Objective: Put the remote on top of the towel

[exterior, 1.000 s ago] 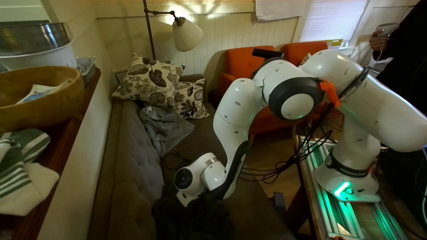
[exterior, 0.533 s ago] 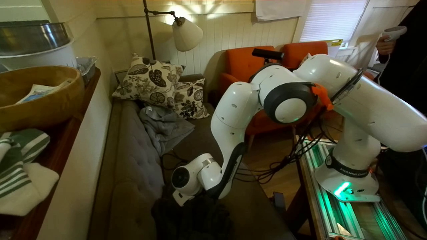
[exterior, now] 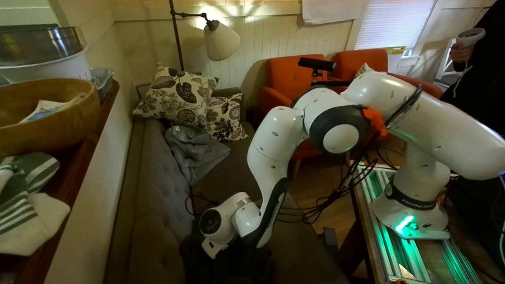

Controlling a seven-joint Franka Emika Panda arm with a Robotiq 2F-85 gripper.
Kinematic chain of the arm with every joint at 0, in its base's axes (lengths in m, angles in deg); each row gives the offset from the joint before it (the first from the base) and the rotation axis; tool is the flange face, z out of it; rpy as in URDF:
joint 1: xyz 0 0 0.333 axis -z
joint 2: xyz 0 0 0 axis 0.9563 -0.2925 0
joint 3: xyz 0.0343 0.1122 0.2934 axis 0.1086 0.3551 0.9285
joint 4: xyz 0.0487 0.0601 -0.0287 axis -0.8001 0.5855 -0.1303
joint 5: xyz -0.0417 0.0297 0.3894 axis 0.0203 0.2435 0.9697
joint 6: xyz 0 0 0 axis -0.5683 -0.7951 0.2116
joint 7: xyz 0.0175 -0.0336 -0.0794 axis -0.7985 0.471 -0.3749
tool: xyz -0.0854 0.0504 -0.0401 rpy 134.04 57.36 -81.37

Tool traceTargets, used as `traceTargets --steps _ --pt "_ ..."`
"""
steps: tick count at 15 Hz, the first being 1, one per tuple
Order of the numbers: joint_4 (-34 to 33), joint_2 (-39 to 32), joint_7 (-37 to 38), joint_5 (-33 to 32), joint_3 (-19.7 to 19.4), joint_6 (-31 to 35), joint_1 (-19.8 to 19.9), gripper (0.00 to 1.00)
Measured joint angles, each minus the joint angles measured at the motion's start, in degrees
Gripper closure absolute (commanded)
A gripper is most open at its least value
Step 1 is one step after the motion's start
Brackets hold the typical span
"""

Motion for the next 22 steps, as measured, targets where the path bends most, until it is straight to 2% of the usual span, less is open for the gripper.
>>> traceTargets --steps 2,3,4,5,7,10,13,14,16,17,18,21,22 --pt "-0.2 -0.6 -0.8 0.4 0.7 -0.9 0.3 0.00" --pt "-0.2 -0.9 -1.1 0.6 1.0 -1.2 0.6 0.02" --pt "-0.3 -1.2 -1.4 1.0 1.3 -1.4 0.9 0.09" --pt "-0.4 -1.5 -2.0 1.5 1.6 -1.6 1.3 0.10" --pt "-1.4 -2.5 -3.5 2.5 2.1 -2.0 2.0 0.30" --pt "-3.8 -3.9 -5.9 4.3 2.3 -3.2 2.5 0.53" --pt "-5.9 -4.6 -7.5 5.5 2.3 -4.4 2.5 0.73" --pt "-6.5 -4.8 -7.8 6.0 2.3 -4.6 2.5 0.73" --pt "-7.3 -5.0 -8.2 6.3 2.3 -5.2 2.5 0.73" --pt "-7.5 -5.0 -8.5 6.4 2.3 -5.5 2.4 0.23" --pt "-7.6 -5.0 -8.8 6.5 2.3 -5.8 2.4 0.23" --pt "-7.8 -5.0 -10.2 6.6 2.4 -7.2 2.1 0.03" --pt "-7.8 -5.0 -10.8 6.7 2.5 -7.6 2.0 0.00"
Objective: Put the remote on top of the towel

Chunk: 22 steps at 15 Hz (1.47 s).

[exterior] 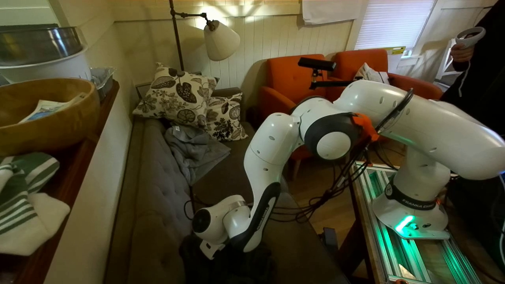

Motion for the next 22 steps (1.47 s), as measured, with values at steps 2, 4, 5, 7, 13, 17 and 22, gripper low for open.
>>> traceTargets --steps 2,4,5,7,13,17,22 --pt "0.0 0.0 -1.6 0.3 0.3 -0.5 0.0 0.00" --pt "-0.1 0.0 -2.5 1.2 0.6 -0.5 0.1 0.00" --pt "-0.2 0.1 -2.9 2.0 0.9 -0.4 0.2 0.00" --pt "-0.8 0.1 -3.7 4.2 1.2 -0.4 0.5 0.00" --pt "-4.2 -0.6 -7.5 10.9 2.0 -2.8 1.7 0.14" --pt "-7.1 -2.0 -9.1 13.4 2.2 -5.8 1.9 0.08" --pt "-10.6 -4.4 -9.9 14.2 2.3 -7.8 1.8 0.28"
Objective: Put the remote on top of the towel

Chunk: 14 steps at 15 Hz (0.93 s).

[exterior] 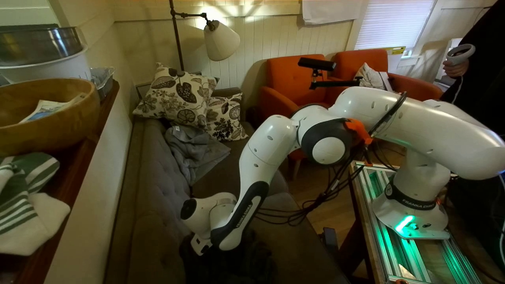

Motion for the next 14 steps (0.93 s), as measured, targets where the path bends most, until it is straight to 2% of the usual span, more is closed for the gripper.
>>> traceTargets --steps 3,6,11,14 --pt "-2.3 -1.6 -0.4 0.6 0.0 -1.5 -0.1 0.54" --pt "-4.3 -2.8 -0.5 0.9 0.0 -3.3 -0.2 0.74" --pt "-6.2 -3.6 -0.7 1.2 0.0 -5.3 -0.4 0.74" --pt "-2.3 -1.0 1.3 0.5 -0.7 -0.3 -0.4 0.74"
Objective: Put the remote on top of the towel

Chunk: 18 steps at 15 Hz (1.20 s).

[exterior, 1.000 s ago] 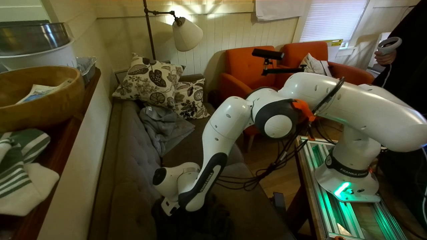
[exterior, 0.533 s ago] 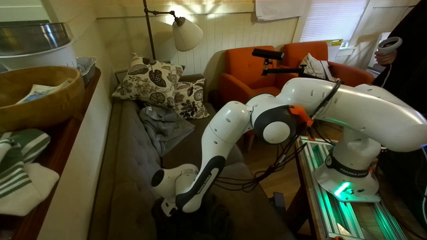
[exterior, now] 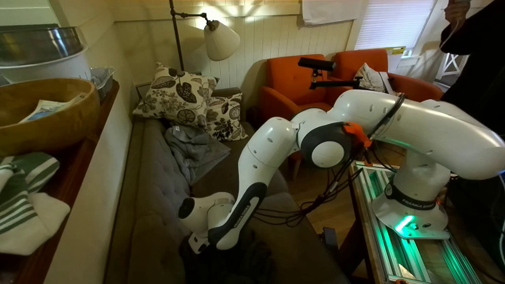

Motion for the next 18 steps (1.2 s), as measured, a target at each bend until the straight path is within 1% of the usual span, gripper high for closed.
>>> traceTargets --steps 3,5,8,10,14,18 --pt "7.6 5.7 4.3 -1.4 -1.9 6.9 0.0 0.74" --pt "12.6 9.6 5.6 -2.1 -2.8 9.4 0.1 0.74" --pt "20.1 15.7 6.6 -2.2 -3.8 9.9 0.1 0.74" --pt "25.4 20.3 9.6 -2.4 -4.9 9.9 -0.3 0.74" --pt "36.0 29.6 20.6 -5.0 -7.8 14.2 -1.8 0.74" --pt "47.1 39.8 34.5 -13.3 -12.4 19.5 -4.6 0.74"
